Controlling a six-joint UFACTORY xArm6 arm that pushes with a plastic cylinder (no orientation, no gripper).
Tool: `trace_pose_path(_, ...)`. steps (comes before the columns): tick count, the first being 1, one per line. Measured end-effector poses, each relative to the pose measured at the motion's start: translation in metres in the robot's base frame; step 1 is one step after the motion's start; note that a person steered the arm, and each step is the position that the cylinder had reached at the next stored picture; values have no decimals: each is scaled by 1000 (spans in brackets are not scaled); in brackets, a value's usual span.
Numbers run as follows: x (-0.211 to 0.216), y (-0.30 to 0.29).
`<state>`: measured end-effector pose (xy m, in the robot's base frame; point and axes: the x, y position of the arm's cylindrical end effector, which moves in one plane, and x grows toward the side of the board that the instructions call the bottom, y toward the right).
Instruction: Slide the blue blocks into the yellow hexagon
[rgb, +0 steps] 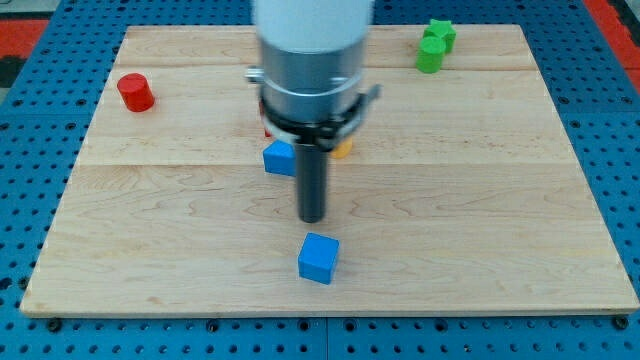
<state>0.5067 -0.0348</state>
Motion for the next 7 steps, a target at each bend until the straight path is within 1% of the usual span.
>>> trace_pose_path(1,-28,-47)
trace_pose_path(2,-42,-57)
trace_pose_path(3,-42,-14)
trace_pose_path(4,-67,-16)
trace_pose_path(5,-64,-15)
trace_pose_path(6,33,-17)
trace_pose_path(7,102,-67)
